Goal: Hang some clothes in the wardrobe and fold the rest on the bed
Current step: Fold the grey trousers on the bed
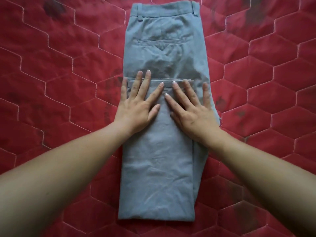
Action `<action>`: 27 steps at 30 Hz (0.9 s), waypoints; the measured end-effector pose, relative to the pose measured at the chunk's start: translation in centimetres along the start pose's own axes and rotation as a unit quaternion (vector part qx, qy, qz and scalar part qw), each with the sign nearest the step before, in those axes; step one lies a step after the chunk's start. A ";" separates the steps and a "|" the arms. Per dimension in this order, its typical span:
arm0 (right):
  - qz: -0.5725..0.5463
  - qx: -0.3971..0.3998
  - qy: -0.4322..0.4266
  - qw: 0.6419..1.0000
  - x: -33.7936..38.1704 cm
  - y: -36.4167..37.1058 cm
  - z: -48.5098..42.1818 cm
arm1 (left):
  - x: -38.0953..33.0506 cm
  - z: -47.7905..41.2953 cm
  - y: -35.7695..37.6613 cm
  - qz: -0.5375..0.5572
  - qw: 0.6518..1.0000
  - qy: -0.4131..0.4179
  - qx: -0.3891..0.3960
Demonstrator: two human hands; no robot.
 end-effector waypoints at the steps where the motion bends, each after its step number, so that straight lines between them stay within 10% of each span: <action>1: -0.014 0.026 0.017 0.999 -0.6 0.8 -0.2 | 0.2 -0.2 0.4 0.002 1.000 -0.004 0.001; 27: -0.085 0.043 0.170 0.981 -9.9 -0.9 -17.0 | 7.7 -15.7 -2.8 0.086 0.991 -0.100 0.016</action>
Point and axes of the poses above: each hand's wrist, its own z-axis away from the middle knuckle, its own y-axis out of the palm, x = y × z, the point moved 7 cm from there along -z, towards the middle knuckle, and after that the axes turned 6 degrees about x, right-handed, at the moved point
